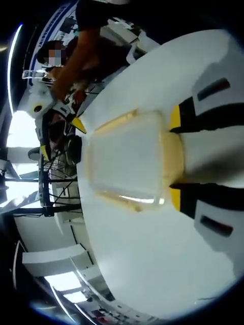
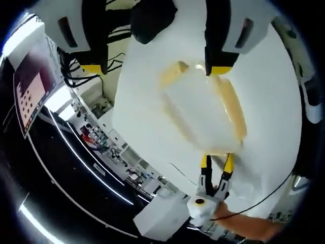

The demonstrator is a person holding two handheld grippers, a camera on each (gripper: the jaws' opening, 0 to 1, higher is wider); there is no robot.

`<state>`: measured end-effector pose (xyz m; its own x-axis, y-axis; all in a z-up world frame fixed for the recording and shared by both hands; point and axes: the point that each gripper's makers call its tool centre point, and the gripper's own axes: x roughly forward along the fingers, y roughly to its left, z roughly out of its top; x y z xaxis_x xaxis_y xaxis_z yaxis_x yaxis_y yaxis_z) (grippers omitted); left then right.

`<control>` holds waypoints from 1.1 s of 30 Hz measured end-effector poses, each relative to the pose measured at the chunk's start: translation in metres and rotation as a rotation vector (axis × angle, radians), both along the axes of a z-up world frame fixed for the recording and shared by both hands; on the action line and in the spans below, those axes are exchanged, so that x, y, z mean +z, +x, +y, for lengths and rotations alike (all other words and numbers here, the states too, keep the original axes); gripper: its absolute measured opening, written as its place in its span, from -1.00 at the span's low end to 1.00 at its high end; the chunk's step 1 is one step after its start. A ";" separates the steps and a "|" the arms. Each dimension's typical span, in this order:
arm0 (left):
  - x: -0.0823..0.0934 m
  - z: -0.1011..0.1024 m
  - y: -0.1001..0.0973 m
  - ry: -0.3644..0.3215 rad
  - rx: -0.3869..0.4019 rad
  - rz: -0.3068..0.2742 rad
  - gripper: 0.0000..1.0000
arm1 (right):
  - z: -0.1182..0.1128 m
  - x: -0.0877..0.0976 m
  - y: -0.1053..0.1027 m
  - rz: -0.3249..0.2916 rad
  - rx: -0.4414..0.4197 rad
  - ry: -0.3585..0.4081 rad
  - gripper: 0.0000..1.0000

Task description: Snap each plastic latch of the storage box into its locked position after aligning the lid with the box until every specified latch is closed and the lid sits flush.

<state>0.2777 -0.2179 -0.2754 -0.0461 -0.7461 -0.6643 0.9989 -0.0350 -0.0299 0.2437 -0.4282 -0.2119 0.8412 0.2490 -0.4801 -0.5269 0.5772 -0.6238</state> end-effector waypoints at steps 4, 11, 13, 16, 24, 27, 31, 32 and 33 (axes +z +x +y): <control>0.000 0.000 0.000 0.007 -0.001 -0.001 -0.24 | 0.000 0.005 0.006 0.027 0.053 -0.043 0.49; 0.000 0.000 -0.001 0.014 -0.001 -0.002 -0.24 | 0.004 -0.002 0.013 0.113 0.151 -0.129 0.53; 0.000 0.000 -0.001 0.014 -0.001 -0.002 -0.24 | 0.004 -0.002 0.013 0.114 0.153 -0.129 0.53; 0.000 -0.001 -0.001 0.013 -0.001 0.000 -0.23 | 0.009 -0.006 0.015 0.156 0.248 -0.201 0.52; 0.001 -0.001 0.000 -0.011 -0.001 0.009 -0.23 | 0.013 -0.024 0.021 0.261 0.329 -0.321 0.44; 0.001 -0.001 0.000 -0.019 0.000 0.012 -0.23 | 0.013 -0.030 0.026 0.293 0.355 -0.352 0.39; 0.002 -0.001 0.000 -0.017 -0.001 0.012 -0.23 | 0.011 -0.037 0.030 0.350 0.368 -0.387 0.21; 0.002 -0.001 0.000 -0.017 -0.002 0.012 -0.23 | 0.010 -0.038 0.031 0.365 0.371 -0.391 0.17; 0.002 -0.001 0.000 -0.017 -0.001 0.013 -0.23 | 0.009 -0.040 0.032 0.380 0.371 -0.393 0.16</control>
